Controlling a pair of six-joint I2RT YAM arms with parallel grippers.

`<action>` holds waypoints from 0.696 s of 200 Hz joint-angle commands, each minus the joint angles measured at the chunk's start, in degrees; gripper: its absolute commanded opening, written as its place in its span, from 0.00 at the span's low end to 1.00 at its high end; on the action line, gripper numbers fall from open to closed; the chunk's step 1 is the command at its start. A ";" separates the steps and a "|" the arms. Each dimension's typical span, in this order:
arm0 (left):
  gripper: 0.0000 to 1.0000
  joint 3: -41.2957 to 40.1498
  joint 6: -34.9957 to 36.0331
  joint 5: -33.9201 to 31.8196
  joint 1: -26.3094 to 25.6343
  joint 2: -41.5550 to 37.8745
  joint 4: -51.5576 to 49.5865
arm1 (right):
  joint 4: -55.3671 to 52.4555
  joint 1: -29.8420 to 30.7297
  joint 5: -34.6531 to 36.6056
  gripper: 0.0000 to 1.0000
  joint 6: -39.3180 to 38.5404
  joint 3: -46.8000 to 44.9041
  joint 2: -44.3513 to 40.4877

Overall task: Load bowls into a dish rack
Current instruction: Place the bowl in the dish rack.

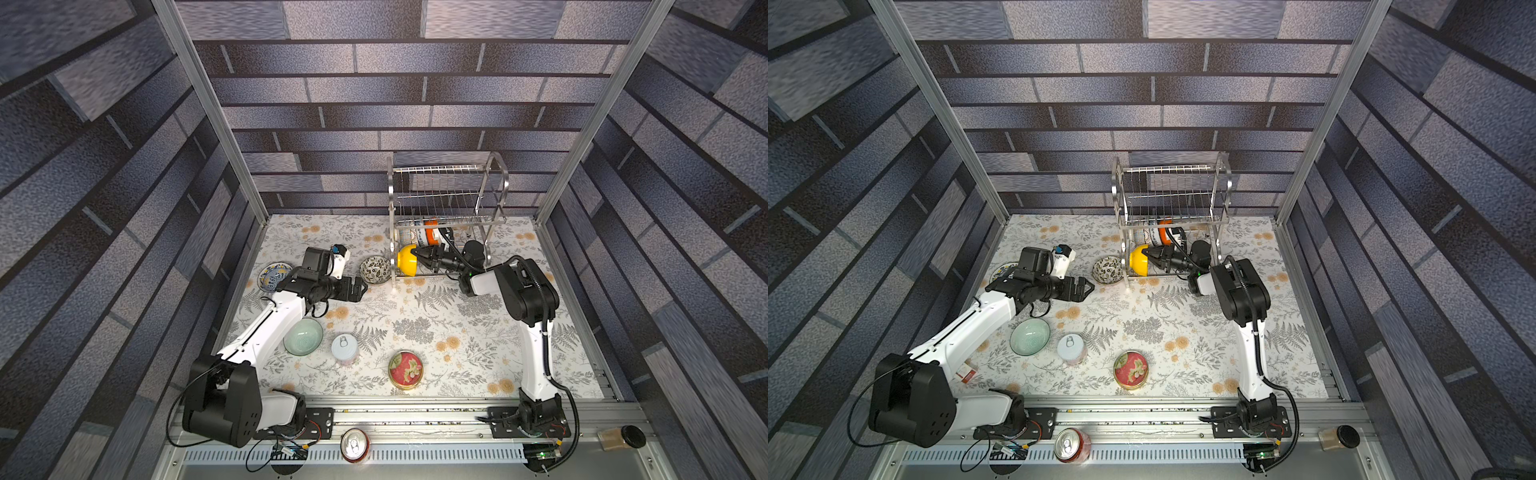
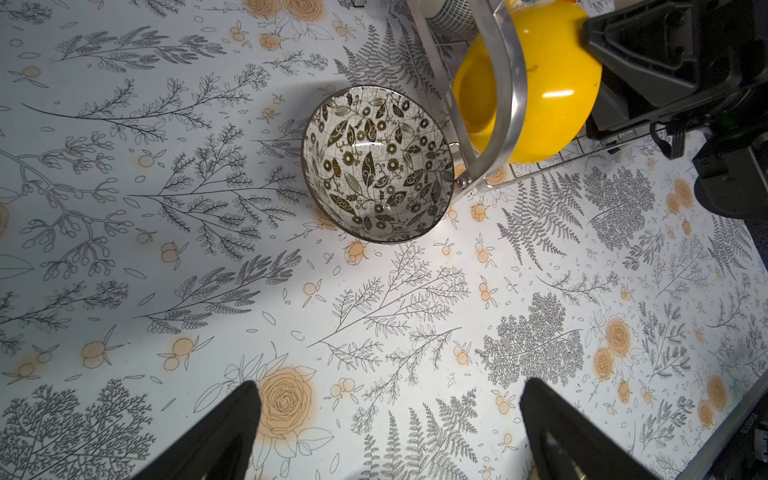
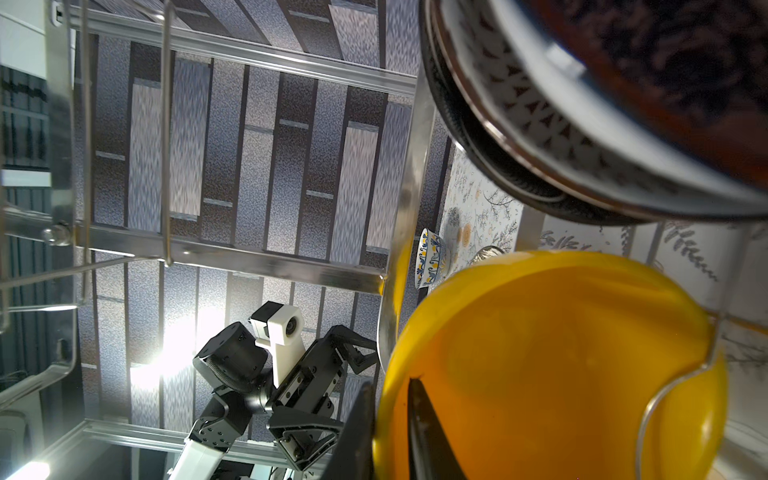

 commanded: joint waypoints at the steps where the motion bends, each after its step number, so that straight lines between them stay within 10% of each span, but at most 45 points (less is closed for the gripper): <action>1: 1.00 1.81 1.00 0.93 0.47 0.54 -0.90 | -3.84 -0.34 -1.48 0.22 -2.52 0.54 -0.34; 139: 1.00 1.77 -0.19 -5.33 0.95 -0.85 -1.35 | -17.42 -0.25 1.17 0.54 -14.51 -3.51 -10.95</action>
